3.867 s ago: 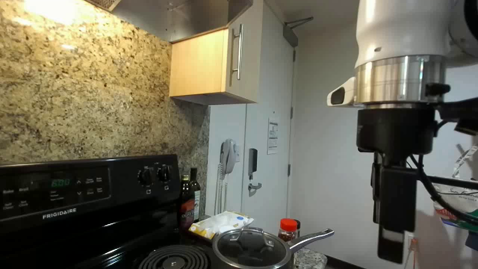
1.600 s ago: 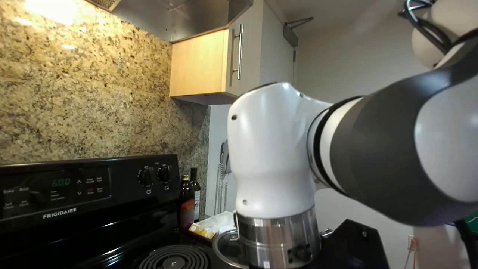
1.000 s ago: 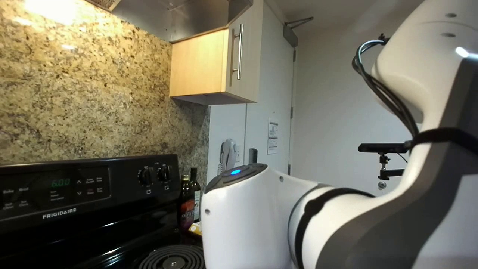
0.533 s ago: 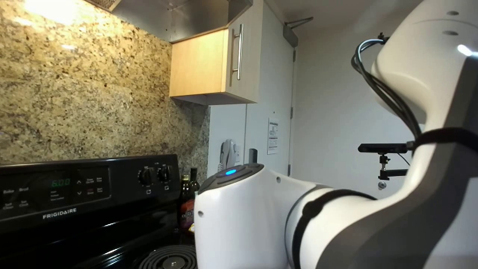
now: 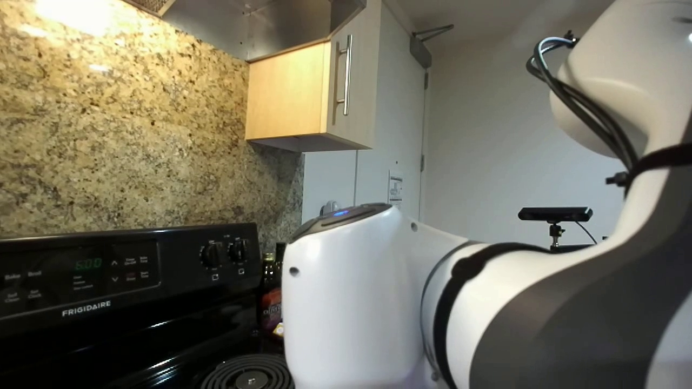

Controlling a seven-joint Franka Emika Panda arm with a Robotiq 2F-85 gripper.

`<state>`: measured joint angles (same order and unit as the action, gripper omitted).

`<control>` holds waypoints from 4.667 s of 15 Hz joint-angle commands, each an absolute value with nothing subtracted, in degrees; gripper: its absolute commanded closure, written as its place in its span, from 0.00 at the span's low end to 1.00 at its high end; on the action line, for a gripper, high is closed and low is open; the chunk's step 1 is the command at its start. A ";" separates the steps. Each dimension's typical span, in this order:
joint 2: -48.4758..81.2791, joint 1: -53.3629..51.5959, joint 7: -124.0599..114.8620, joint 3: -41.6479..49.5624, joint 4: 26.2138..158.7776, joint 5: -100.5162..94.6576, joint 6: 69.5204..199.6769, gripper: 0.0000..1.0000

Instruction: Remove the wooden spoon from the stove and place it on top of the pot

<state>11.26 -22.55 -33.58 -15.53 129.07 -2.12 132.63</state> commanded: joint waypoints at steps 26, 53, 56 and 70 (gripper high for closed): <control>-17.91 -15.54 -55.89 -14.41 142.65 5.67 134.22 0.86; -14.15 -5.01 -79.82 -11.80 131.56 3.82 123.28 0.87; -12.80 -5.31 -77.78 -10.21 131.31 7.27 121.81 0.87; -9.00 -5.25 -75.57 -9.12 129.76 7.72 124.45 0.87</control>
<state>-10.86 -5.59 -77.16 -9.55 131.22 7.53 123.92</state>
